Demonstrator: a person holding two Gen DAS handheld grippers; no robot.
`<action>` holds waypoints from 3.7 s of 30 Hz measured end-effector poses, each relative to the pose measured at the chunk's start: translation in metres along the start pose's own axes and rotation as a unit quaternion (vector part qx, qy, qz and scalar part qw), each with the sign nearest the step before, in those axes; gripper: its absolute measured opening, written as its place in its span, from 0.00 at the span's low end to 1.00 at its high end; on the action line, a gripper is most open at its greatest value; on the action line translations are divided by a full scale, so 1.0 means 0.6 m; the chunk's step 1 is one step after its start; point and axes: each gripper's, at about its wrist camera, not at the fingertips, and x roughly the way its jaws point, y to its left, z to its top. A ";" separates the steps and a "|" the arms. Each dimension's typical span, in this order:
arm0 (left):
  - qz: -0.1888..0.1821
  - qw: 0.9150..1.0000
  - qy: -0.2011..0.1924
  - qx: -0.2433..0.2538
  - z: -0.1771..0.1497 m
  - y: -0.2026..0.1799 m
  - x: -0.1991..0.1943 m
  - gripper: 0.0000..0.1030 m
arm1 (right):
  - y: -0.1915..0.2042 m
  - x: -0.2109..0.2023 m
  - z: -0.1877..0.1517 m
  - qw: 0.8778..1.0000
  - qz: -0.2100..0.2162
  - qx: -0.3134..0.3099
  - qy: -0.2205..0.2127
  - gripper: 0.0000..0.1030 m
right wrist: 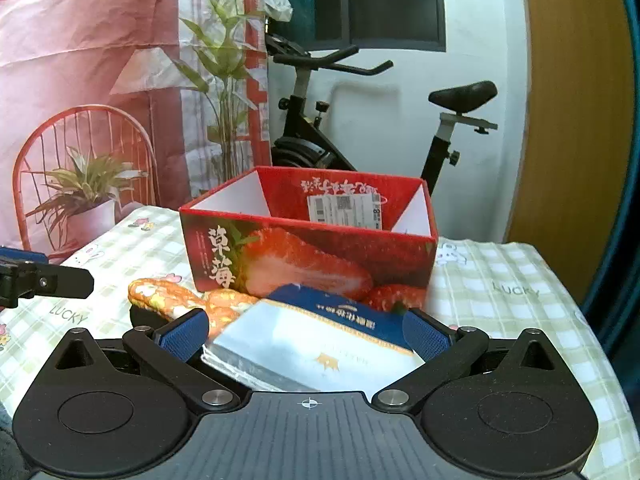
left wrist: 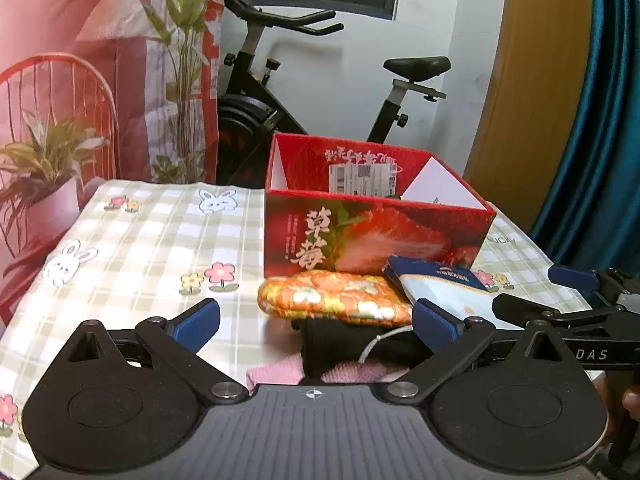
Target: Organize soft objects
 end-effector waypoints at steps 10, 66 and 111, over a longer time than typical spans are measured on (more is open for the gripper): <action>0.010 1.000 0.007 -0.013 -0.018 0.003 -0.001 1.00 | -0.009 -0.001 -0.013 1.000 -0.001 0.014 0.018 1.00; -0.055 0.987 0.132 -0.070 -0.101 0.021 0.087 0.57 | -0.040 0.052 -0.101 0.987 0.026 0.068 0.143 0.92; -0.052 0.986 0.120 -0.104 -0.103 0.046 0.074 0.41 | -0.038 0.020 -0.083 0.989 0.064 0.080 0.102 0.16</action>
